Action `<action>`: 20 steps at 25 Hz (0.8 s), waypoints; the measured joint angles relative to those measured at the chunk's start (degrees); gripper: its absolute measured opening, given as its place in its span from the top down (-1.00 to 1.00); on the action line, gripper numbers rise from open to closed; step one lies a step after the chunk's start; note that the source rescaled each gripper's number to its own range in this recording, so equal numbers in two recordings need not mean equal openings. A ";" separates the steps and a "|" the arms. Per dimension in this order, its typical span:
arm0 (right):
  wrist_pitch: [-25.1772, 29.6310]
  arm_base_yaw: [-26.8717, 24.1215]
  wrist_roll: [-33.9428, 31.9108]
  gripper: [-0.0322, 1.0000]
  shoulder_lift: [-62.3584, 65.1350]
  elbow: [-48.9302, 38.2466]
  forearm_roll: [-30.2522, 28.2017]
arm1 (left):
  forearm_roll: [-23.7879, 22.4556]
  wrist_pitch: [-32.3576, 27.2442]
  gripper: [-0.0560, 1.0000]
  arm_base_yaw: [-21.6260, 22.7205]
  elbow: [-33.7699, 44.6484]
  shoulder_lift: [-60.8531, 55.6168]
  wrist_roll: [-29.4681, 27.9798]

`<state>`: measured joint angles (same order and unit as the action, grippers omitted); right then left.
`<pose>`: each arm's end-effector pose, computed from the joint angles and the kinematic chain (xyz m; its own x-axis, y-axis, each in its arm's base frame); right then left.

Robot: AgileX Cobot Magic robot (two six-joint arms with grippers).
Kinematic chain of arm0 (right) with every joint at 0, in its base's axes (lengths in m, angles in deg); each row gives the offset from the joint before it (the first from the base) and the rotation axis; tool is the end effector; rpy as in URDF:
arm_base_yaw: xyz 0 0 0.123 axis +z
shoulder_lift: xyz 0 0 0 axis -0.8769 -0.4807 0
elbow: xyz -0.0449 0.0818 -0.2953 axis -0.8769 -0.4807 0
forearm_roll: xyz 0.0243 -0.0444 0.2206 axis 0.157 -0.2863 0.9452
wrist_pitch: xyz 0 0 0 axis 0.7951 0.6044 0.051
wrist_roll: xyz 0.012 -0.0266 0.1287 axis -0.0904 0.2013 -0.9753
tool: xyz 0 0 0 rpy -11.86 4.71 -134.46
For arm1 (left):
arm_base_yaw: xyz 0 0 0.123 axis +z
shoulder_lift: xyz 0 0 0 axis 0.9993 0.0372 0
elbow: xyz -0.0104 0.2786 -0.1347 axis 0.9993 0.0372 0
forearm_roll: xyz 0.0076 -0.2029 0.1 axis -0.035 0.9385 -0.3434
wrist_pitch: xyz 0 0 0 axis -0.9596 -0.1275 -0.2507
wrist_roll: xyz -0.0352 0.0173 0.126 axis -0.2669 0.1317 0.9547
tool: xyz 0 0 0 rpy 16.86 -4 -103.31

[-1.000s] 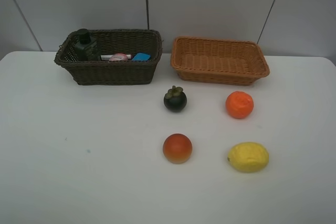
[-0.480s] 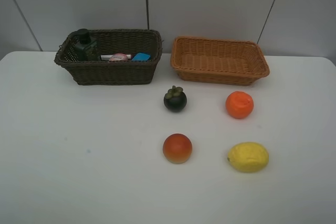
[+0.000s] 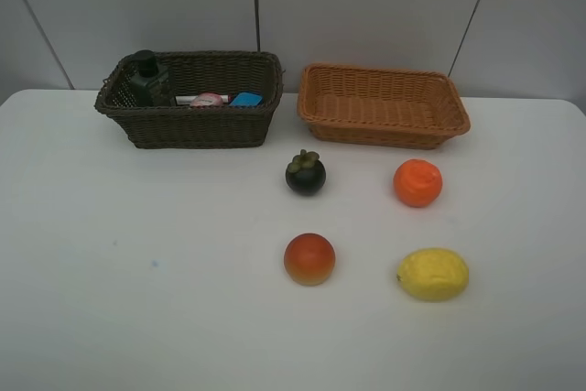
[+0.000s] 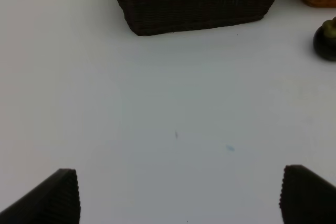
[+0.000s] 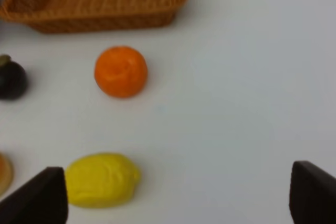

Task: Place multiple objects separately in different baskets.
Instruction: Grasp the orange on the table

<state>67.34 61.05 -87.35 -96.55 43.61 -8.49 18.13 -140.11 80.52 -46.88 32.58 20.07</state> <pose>0.0204 0.0009 0.2520 -0.6772 0.1082 -0.7278 0.0701 0.9941 0.0826 -0.0184 -0.0030 0.2469 -0.4500 0.0533 -0.8914 0.1615 0.9866 -0.0225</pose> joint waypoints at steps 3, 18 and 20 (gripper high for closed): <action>-0.52 0.00 -2.37 -0.98 -13.76 1.15 -1.09 | 0.00 0.00 -1.00 0.00 0.00 0.00 0.00; -5.50 8.89 -2.20 -0.98 -62.14 21.04 2.94 | 0.00 0.00 -1.00 0.00 0.00 0.00 0.06; -6.72 11.79 -2.26 -0.98 -65.21 23.02 3.18 | 0.00 0.00 -1.00 0.00 0.00 0.00 0.06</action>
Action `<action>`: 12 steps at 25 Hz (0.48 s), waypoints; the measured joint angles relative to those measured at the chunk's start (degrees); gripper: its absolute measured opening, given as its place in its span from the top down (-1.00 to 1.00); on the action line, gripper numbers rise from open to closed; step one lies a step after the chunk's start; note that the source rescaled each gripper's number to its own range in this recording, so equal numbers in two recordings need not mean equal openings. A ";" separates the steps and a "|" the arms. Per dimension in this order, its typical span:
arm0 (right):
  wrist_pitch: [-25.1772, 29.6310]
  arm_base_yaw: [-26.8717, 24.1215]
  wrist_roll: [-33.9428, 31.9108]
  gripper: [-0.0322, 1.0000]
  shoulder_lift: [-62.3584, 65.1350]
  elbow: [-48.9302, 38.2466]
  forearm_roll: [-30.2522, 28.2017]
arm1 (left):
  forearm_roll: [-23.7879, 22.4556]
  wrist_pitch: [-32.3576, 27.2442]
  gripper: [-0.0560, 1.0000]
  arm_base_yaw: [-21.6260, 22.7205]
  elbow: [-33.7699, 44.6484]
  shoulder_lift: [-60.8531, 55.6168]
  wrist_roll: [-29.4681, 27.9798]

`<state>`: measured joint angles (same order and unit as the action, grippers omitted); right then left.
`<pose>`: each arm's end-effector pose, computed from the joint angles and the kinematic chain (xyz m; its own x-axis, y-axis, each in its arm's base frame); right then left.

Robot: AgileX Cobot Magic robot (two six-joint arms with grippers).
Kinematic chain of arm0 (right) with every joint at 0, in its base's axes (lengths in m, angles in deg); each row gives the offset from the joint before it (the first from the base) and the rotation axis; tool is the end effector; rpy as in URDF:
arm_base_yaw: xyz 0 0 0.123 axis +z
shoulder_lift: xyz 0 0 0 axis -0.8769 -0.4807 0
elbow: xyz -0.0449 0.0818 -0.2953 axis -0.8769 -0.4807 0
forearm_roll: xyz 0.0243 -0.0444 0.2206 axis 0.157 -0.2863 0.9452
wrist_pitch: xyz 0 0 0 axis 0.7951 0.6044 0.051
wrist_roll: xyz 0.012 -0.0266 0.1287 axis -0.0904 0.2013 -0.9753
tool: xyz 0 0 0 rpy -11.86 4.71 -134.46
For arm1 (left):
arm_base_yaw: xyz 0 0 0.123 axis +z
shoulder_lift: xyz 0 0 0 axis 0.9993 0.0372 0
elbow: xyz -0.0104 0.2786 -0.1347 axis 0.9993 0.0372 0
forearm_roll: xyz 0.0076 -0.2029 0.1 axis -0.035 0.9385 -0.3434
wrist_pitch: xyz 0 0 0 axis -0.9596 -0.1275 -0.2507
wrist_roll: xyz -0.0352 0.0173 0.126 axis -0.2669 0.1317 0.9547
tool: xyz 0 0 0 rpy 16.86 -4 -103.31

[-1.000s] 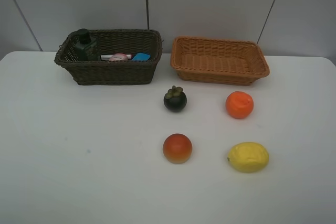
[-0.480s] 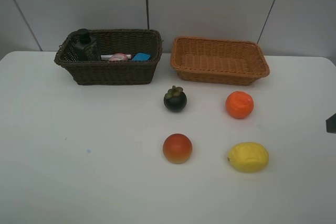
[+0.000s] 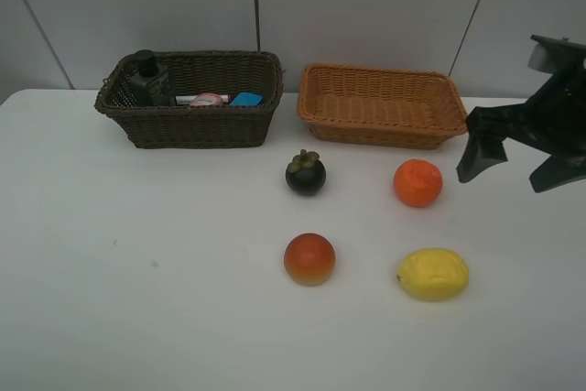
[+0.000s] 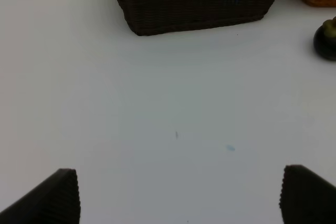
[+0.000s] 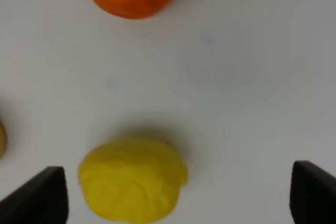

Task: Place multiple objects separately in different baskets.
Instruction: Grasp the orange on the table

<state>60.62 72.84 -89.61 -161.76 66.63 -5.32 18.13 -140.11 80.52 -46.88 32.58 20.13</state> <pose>0.2318 0.0544 0.2335 -0.9816 -0.0199 -0.1901 -0.0369 0.9956 0.0860 -0.0184 -0.0030 0.2469 -0.4499 0.0543 -0.8914 0.1619 0.9866 -0.0216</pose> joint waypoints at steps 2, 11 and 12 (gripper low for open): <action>-1.03 2.06 0.00 -0.98 -2.74 1.96 0.00 | 0.00 0.00 -1.00 0.00 0.00 0.00 0.01; -2.90 3.52 -0.01 -0.98 -15.88 10.35 -4.67 | 0.00 0.00 -1.00 0.00 0.00 0.00 0.07; -3.31 3.52 -0.01 -0.98 -16.80 10.93 -4.76 | 0.00 0.00 -1.00 0.00 0.00 0.00 0.07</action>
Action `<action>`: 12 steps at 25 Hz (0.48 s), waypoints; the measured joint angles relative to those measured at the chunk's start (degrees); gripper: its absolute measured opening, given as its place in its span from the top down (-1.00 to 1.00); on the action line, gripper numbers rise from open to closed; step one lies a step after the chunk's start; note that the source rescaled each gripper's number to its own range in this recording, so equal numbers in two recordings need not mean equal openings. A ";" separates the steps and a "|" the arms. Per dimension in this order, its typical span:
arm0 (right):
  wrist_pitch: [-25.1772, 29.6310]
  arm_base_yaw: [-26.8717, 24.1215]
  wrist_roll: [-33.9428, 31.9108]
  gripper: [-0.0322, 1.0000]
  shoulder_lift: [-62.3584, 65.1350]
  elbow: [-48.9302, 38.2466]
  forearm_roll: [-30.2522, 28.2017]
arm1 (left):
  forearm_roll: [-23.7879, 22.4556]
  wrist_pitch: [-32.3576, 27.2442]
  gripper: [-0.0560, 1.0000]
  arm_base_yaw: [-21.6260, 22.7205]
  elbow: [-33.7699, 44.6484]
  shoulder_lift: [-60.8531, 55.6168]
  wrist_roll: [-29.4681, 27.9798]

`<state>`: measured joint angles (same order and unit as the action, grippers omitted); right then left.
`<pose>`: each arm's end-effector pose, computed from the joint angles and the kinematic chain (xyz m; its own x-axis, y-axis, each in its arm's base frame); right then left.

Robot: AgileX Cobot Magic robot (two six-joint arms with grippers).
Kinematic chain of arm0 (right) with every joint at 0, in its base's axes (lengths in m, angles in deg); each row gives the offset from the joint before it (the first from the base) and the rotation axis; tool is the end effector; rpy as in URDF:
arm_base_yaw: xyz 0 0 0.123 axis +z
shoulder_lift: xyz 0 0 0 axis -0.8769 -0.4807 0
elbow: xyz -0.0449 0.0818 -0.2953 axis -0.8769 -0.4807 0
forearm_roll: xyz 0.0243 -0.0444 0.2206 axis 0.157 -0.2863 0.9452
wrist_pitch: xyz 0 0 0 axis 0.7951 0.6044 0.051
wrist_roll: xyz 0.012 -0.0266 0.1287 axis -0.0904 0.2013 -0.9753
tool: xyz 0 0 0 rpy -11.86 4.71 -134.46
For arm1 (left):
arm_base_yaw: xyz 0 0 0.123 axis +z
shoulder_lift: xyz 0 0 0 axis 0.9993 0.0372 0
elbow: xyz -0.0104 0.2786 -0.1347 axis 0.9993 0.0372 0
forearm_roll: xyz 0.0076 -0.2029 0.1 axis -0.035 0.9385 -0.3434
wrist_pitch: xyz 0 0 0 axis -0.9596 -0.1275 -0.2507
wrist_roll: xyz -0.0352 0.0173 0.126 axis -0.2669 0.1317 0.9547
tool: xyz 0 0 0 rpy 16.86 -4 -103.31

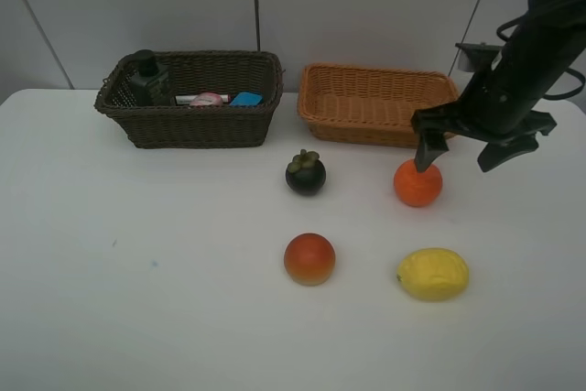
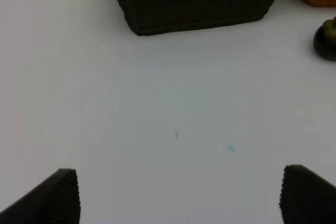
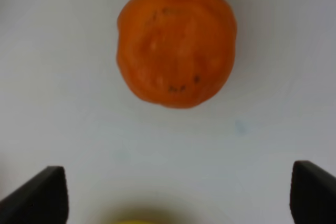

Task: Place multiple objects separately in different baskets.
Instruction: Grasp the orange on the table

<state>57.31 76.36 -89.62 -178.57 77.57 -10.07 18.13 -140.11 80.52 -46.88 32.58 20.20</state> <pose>0.3032 0.0797 0.1984 -0.9788 -0.1304 -0.1581 -0.1330 0.9911 0.0060 -0.0184 -0.0030 0.2469 -0.4497 0.0555 -0.8915 0.1625 0.9865 -0.0205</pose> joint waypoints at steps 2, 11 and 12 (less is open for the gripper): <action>-1.27 0.00 0.00 -0.98 -2.07 0.78 0.00 | 0.00 0.00 -1.00 0.00 0.00 0.00 0.00; -5.91 0.00 0.49 -0.98 -9.40 3.17 -0.17 | 0.00 0.00 -1.00 0.00 0.00 0.00 0.00; -6.63 0.00 0.61 -0.98 -10.01 3.17 -0.17 | 0.00 0.00 -1.00 0.00 0.00 0.00 0.00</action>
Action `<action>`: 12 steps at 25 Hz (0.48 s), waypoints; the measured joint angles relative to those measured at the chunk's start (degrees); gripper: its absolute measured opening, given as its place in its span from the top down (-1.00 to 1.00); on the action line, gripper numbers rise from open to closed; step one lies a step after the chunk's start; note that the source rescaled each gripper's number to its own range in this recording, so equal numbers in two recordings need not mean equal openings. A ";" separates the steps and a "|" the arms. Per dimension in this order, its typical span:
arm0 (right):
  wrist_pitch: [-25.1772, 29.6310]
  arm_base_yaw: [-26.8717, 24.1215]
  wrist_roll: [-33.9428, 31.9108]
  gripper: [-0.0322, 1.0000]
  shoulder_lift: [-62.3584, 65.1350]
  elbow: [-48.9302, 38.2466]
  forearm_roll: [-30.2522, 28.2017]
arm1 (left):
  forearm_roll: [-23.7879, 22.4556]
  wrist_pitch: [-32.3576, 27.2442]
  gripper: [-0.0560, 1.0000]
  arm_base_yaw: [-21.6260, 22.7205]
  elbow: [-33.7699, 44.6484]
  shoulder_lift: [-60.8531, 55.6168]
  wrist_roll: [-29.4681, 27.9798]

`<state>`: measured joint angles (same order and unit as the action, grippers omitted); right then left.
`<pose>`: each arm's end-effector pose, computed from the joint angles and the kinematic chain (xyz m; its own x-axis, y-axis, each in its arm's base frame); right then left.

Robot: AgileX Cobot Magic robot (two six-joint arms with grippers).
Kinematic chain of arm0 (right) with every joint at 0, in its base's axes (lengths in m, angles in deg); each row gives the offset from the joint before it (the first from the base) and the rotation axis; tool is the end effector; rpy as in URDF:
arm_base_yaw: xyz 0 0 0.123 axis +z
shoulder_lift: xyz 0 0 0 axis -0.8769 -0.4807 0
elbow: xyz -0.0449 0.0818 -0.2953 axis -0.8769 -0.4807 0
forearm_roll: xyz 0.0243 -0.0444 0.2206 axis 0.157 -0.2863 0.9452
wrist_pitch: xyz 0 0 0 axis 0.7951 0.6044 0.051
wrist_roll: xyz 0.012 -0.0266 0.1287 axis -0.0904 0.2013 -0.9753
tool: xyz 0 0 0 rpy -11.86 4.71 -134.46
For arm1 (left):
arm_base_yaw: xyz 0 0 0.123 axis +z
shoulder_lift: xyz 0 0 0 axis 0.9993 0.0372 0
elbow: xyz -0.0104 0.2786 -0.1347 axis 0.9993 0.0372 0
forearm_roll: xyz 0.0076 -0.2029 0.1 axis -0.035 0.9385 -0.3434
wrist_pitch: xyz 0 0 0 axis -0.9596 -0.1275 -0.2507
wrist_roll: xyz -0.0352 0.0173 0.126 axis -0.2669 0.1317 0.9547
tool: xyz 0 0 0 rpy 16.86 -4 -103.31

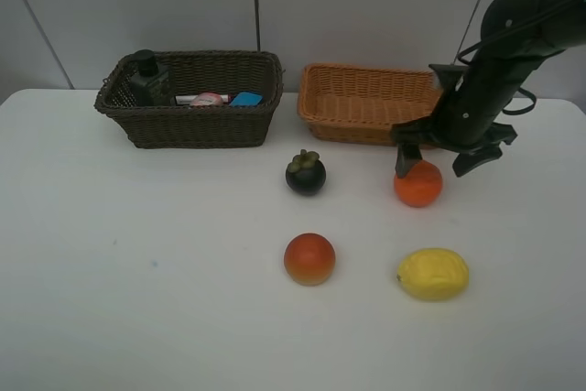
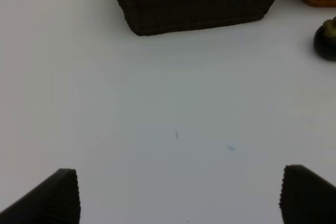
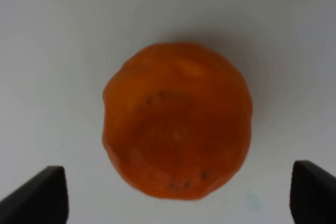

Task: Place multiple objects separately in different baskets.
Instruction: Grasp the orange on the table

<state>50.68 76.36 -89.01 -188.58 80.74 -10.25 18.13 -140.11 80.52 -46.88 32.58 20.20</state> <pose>0.3395 0.0894 0.1549 -0.9773 -0.1449 -0.1547 -0.1470 0.9891 0.0026 -0.0184 -0.0030 0.2469 -0.4497 0.0555 -0.8915 0.1625 0.9865 -0.0205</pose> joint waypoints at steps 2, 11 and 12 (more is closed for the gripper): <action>-1.17 0.00 0.07 -0.98 -1.32 0.00 0.00 | 0.00 0.00 -1.00 0.00 0.00 0.00 0.00; -6.50 0.00 0.36 -0.98 -6.91 0.00 0.07 | 0.00 0.00 -1.00 0.00 0.00 0.00 0.00; -6.88 0.00 0.51 -0.98 -7.47 0.00 0.10 | 0.00 0.00 -1.00 0.00 0.00 0.00 0.00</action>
<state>43.79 76.36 -88.50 -196.05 80.74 -10.15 18.13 -140.11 80.52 -46.88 32.58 20.20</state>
